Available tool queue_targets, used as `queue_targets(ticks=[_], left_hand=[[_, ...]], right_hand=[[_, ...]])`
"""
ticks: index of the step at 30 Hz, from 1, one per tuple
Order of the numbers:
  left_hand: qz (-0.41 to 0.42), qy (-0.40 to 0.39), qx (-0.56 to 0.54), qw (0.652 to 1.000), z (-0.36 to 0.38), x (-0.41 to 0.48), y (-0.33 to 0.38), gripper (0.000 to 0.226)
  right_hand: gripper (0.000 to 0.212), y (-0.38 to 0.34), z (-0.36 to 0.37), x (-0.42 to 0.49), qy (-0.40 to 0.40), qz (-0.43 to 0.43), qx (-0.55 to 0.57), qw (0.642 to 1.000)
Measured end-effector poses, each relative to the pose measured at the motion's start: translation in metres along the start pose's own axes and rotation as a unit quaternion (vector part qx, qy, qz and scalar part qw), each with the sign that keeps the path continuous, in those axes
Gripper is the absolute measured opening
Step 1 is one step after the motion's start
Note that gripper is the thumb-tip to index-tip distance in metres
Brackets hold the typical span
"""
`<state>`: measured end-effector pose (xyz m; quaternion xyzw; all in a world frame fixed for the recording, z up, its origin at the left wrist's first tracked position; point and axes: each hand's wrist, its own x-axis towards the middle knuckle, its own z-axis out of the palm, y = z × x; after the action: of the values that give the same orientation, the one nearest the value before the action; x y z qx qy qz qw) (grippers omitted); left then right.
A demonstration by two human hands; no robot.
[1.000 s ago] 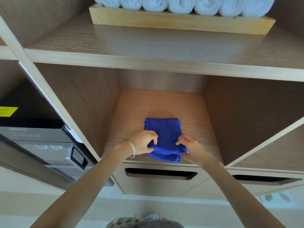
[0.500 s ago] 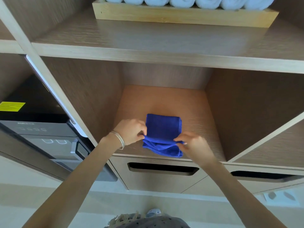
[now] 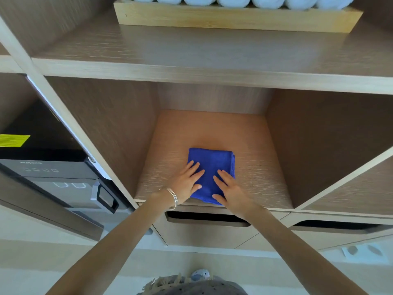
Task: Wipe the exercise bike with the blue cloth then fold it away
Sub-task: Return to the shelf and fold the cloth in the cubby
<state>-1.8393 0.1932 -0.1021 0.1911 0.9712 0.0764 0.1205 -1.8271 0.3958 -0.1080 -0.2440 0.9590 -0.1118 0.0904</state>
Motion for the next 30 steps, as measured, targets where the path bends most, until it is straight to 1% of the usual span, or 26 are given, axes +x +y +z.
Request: queue_targets(ticks=[2,6,8,10,12,14,16,17,20,22,25,30], left_hand=[[-0.006,-0.015,0.043,0.999,0.012,0.006,0.003,0.056],[0.017,-0.007,0.041,0.999,0.018,0.031,0.028,0.058],[0.020,-0.001,0.032,0.999,0.015,0.052,0.049,0.057],[0.017,0.001,0.026,1.000,0.008,0.072,0.068,0.056],[0.017,0.004,0.045,0.999,-0.001,0.087,0.083,0.056],[0.035,0.020,0.071,0.997,-0.007,0.088,0.089,0.054],[0.067,0.031,0.055,0.996,-0.004,0.077,0.085,0.049],[0.077,0.023,0.028,0.996,0.001,0.070,0.082,0.051],[0.096,0.015,-0.027,0.995,0.010,0.056,0.077,0.069],[0.092,0.020,-0.032,0.995,0.006,0.064,0.078,0.073],[0.088,0.032,-0.023,0.995,0.005,0.091,0.080,0.072],[0.071,0.040,-0.019,0.996,-0.003,0.143,0.080,0.071]], right_hand=[[0.060,0.013,0.007,-0.003,-0.011,0.001,0.001,1.000],[0.057,0.050,-0.004,-0.018,-0.011,0.024,0.017,1.000],[0.054,0.068,-0.018,-0.020,-0.014,0.062,0.007,0.998],[0.051,0.080,-0.031,-0.021,-0.008,0.112,-0.032,0.993],[0.048,0.082,-0.036,-0.025,0.034,0.144,-0.069,0.987],[0.047,0.076,-0.029,-0.032,0.052,0.145,-0.062,0.986],[0.050,0.067,-0.013,-0.042,0.040,0.139,-0.054,0.988],[0.052,0.064,-0.006,-0.045,0.034,0.136,-0.068,0.988],[0.055,0.063,0.011,-0.047,0.017,0.121,-0.121,0.985],[0.054,0.067,0.011,-0.040,0.023,0.138,-0.112,0.984],[0.052,0.079,-0.002,-0.022,0.034,0.165,-0.084,0.982],[0.048,0.107,-0.031,0.014,0.012,0.195,-0.065,0.979]])
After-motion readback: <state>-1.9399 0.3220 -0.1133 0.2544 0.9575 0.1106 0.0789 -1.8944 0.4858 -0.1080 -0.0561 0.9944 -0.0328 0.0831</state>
